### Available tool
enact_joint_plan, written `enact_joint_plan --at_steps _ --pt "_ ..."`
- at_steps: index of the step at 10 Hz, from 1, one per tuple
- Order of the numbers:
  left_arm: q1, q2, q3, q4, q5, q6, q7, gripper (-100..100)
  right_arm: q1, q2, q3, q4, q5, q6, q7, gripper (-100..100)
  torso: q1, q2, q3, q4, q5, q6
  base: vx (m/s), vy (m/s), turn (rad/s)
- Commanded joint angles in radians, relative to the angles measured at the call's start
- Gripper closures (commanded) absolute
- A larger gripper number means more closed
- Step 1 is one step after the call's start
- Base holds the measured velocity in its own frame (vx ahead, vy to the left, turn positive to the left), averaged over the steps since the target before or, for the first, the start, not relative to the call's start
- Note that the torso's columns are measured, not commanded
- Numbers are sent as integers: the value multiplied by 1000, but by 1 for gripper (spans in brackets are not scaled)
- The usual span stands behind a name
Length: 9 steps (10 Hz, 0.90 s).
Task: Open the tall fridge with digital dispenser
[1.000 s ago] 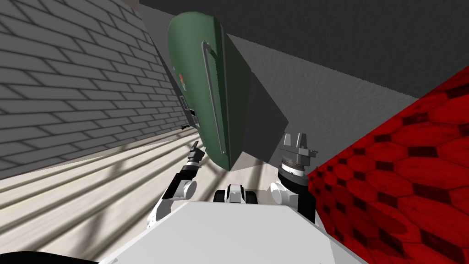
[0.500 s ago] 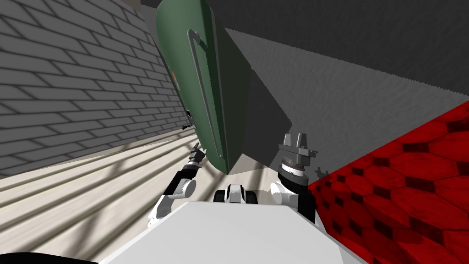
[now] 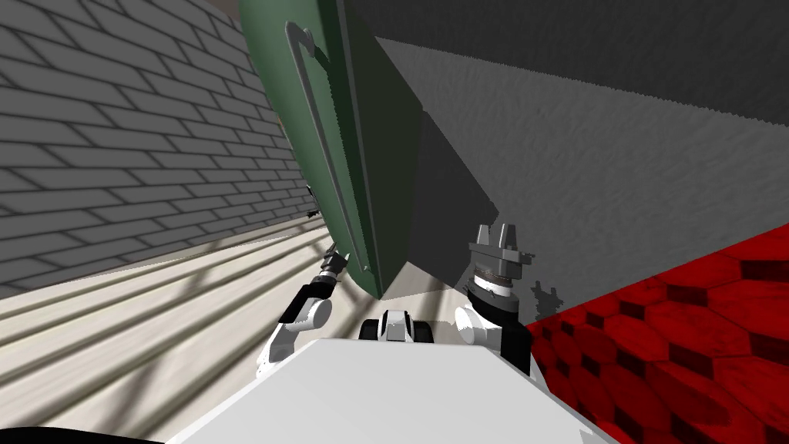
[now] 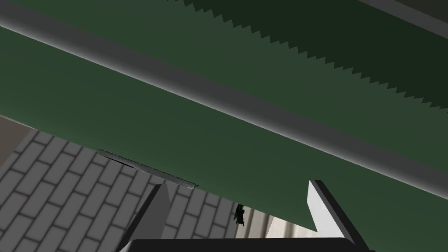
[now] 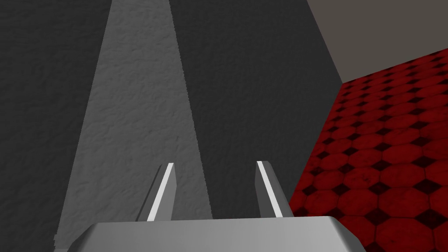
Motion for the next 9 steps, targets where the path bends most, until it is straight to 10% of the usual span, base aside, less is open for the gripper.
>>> enact_joint_plan --at_steps 1,5,9 --pt "-8 -50 11 10 24 41 13 -100 0 0 0 0 0 0 0 0 -1 0 0 0 0 0 99 -82 43" --pt "-14 -156 17 16 41 68 21 -100 0 0 0 0 0 0 0 0 1 1 1 0 0 0 52 -47 19" --pt "-85 -106 87 111 27 53 34 -100 -1 0 0 0 0 0 0 0 0 5 3 2 0 0 -82 -1 -156"
